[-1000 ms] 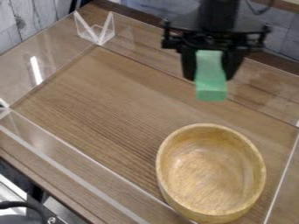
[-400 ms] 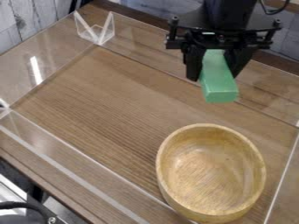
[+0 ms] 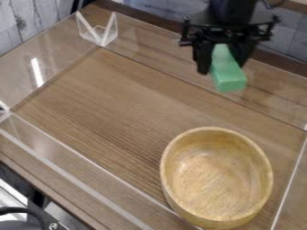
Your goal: Move green object from inside the wooden bowl to the table next to it
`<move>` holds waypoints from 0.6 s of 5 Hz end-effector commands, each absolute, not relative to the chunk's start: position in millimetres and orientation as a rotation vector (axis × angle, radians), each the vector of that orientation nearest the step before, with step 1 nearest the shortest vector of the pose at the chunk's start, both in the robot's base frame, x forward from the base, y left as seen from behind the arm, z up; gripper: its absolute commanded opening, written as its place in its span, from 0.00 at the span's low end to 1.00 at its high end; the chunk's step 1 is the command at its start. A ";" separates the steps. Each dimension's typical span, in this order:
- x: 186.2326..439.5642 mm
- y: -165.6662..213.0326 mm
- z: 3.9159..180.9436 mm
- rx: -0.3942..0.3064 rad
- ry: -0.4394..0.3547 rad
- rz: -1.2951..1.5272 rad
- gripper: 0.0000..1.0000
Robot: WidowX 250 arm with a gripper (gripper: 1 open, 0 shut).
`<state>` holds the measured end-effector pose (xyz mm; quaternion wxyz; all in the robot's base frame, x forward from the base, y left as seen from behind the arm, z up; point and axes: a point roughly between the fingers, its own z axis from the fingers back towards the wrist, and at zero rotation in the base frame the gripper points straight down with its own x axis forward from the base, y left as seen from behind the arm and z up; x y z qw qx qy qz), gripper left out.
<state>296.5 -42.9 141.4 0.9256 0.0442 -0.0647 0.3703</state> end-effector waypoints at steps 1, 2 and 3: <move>327.6 -29.4 152.0 0.058 -0.164 0.779 0.00; 348.5 -30.9 131.1 0.069 -0.147 0.771 0.00; 368.8 -36.0 107.6 0.080 -0.136 0.747 0.00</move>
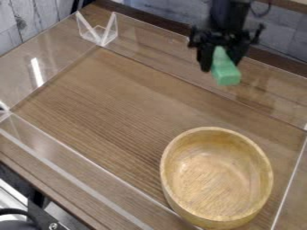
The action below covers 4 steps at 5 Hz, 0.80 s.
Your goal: Move green object from inside the wooden bowl to the table next to it
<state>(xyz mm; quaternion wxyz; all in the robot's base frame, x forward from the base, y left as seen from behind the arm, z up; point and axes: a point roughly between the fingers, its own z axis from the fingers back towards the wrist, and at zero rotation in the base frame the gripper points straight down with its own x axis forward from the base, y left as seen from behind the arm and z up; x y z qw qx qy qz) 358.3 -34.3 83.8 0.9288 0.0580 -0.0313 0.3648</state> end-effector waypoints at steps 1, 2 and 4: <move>378.0 -28.2 85.2 0.087 -0.129 0.740 0.00; 377.9 -18.0 70.0 0.072 -0.114 0.761 0.00; 373.2 -8.1 59.2 0.044 -0.091 0.855 0.00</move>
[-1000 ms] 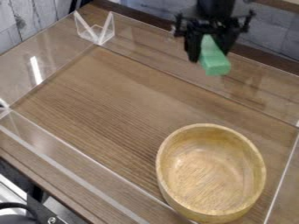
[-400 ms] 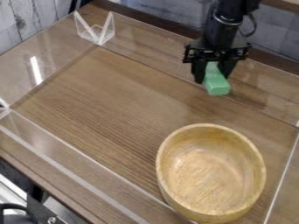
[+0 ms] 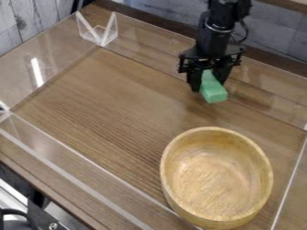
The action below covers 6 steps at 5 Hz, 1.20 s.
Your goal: Move green object from inside the wooden bowl to the table next to it
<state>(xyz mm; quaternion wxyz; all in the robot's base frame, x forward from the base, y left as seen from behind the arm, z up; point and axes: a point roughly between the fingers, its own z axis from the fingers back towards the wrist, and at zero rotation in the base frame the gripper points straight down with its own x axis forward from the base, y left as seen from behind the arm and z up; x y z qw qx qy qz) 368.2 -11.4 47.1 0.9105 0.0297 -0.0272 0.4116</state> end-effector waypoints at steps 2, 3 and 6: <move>372.5 -22.1 55.4 0.004 -0.085 0.780 0.00; 372.2 -29.3 54.2 -0.015 -0.084 0.745 0.00; 375.3 -16.7 55.2 -0.068 -0.097 0.789 0.00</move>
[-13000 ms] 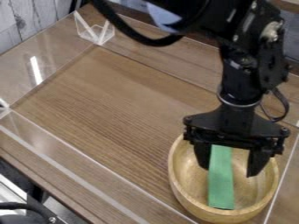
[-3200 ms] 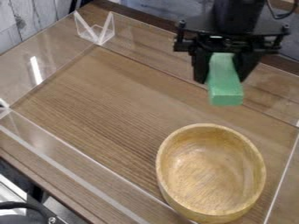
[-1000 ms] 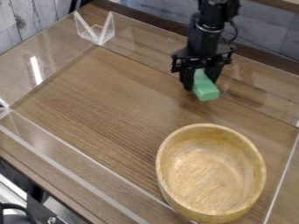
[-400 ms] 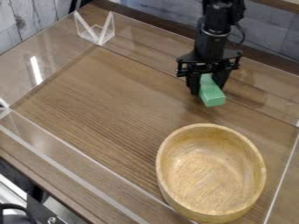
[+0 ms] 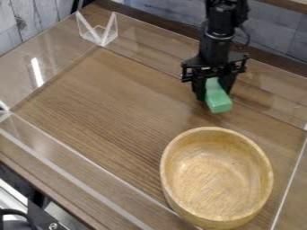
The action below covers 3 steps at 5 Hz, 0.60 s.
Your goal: Move green object from inside the wooden bowl to the table next to it
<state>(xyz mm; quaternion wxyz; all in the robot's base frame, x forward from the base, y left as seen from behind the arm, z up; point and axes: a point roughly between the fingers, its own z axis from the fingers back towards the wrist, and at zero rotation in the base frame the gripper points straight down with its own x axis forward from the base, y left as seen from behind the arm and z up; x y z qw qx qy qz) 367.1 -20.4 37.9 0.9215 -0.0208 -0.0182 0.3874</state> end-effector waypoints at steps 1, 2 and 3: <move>375.2 -3.1 59.0 -0.088 -0.105 0.812 0.00; 374.8 3.6 72.8 -0.119 -0.115 0.809 0.00; 375.1 6.4 91.1 -0.154 -0.125 0.803 0.00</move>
